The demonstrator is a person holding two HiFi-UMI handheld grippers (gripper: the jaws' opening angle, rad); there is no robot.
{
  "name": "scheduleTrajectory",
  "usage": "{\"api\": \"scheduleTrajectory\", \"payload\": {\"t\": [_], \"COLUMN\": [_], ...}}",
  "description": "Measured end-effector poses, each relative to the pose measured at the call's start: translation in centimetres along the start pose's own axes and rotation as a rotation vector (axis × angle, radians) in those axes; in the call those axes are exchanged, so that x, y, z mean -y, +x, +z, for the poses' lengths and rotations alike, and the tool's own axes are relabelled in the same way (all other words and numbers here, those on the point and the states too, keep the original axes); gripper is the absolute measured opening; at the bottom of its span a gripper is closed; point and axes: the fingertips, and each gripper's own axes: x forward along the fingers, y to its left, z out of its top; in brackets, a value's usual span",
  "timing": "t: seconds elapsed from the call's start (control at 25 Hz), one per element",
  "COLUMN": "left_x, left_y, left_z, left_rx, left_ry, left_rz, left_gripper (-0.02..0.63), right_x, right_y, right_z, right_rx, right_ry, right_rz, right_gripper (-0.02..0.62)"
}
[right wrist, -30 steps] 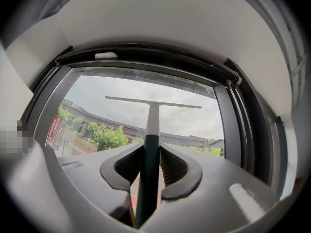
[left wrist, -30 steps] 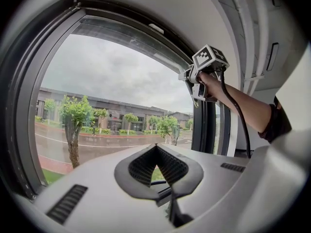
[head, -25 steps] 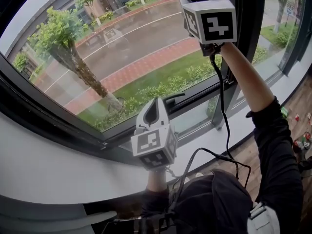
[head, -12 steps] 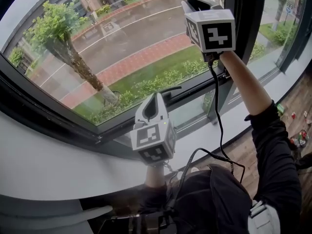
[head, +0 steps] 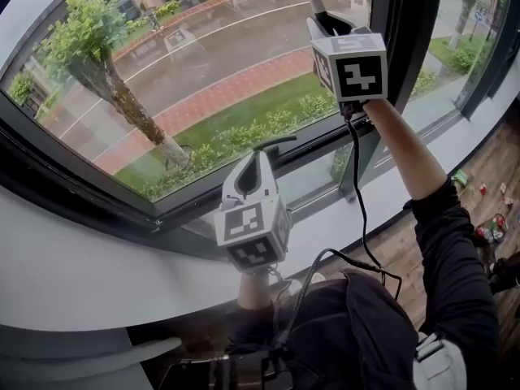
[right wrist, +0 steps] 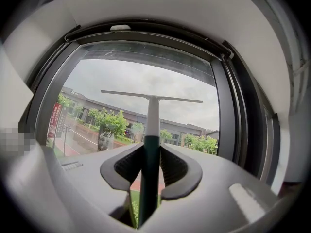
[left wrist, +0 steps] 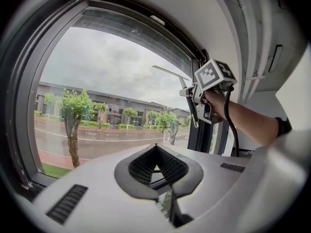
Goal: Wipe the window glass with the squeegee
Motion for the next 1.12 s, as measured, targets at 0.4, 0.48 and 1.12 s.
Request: {"api": "scheduleTrajectory", "payload": {"t": [0.4,0.48,1.12], "left_x": [0.3,0.2,-0.7], "left_y": [0.3,0.2,0.5], "left_z": [-1.5,-1.7,-3.7], "left_rx": [-0.019,-0.025,-0.063], "left_ry": [0.000,-0.004,-0.016], "left_rz": [0.002,0.006,0.038], "left_gripper": [-0.002,-0.002,-0.002], "right_x": [-0.6,-0.8,-2.6], "right_y": [0.0,0.0,-1.0], "right_z": [-5.1,-5.9,-13.7], "right_rx": [-0.061,-0.075,-0.202], "right_ry": [-0.002,0.001,0.061], "right_rz": [0.010,0.013,0.019], "right_gripper": [0.094,0.094,0.094]}}
